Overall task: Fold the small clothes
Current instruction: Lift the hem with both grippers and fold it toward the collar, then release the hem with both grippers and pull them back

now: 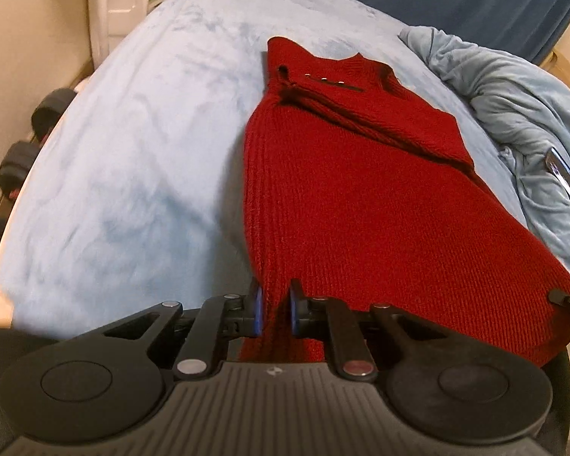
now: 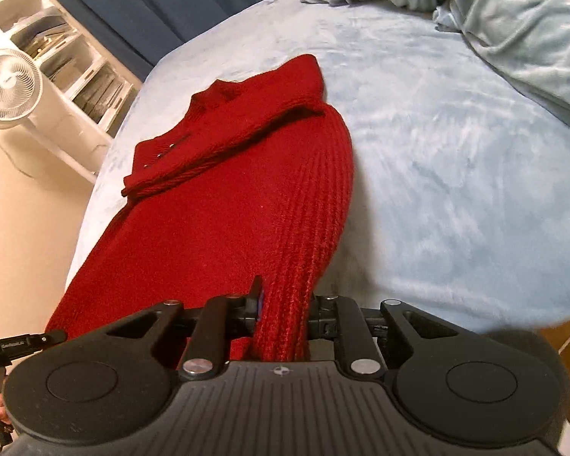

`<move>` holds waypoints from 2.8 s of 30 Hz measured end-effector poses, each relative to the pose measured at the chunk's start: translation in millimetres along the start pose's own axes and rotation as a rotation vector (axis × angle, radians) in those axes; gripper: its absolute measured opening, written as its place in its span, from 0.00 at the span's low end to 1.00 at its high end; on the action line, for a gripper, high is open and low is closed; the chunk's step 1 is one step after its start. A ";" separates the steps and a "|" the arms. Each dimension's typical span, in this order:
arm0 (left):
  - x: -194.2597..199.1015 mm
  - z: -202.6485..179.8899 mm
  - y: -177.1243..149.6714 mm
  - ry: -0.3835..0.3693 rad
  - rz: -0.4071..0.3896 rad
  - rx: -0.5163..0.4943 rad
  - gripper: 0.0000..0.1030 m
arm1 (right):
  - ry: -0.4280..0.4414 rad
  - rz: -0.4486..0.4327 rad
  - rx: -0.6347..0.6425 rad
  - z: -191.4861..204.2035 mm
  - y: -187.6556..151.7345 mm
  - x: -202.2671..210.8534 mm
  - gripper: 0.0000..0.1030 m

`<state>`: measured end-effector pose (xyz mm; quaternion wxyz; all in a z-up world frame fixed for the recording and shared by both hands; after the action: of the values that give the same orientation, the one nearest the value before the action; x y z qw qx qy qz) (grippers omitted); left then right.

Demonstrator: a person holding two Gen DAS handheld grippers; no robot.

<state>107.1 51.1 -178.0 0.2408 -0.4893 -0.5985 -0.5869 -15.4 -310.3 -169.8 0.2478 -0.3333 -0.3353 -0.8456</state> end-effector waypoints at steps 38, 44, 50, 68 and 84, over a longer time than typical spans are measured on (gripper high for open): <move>-172.2 82.4 272.8 0.137 -0.071 0.167 0.75 | -0.095 -0.132 -0.348 -50.2 255.7 -162.4 0.70; -208.8 66.2 249.4 0.121 0.011 0.129 0.81 | -0.121 -0.176 -0.267 -57.9 252.3 -198.9 0.70; -208.2 39.4 267.6 0.179 -0.045 -0.006 0.85 | -0.152 -0.223 -0.085 -27.5 263.9 -223.4 0.65; -223.7 53.3 280.3 0.328 -0.043 -0.086 0.06 | -0.111 -0.245 -0.185 -31.2 283.6 -199.8 0.12; -131.1 -0.8 184.0 0.341 -0.148 -0.153 0.83 | -0.246 -0.270 0.098 7.6 190.5 -149.0 0.39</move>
<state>319.8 -20.2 -205.0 0.2567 -0.3544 -0.5370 -0.7212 207.6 -399.8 -197.8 0.1051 -0.3734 -0.4455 -0.8069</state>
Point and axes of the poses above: each gripper's, at about its wrist camera, not at the fingertips, and x roughly against the way its jaws point, z to its left, y to its top, the point moved 4 cm from there along -x, roughly the way its jaws point, and after that the axes turned 7 degrees about -x, right-handed, at the moved point
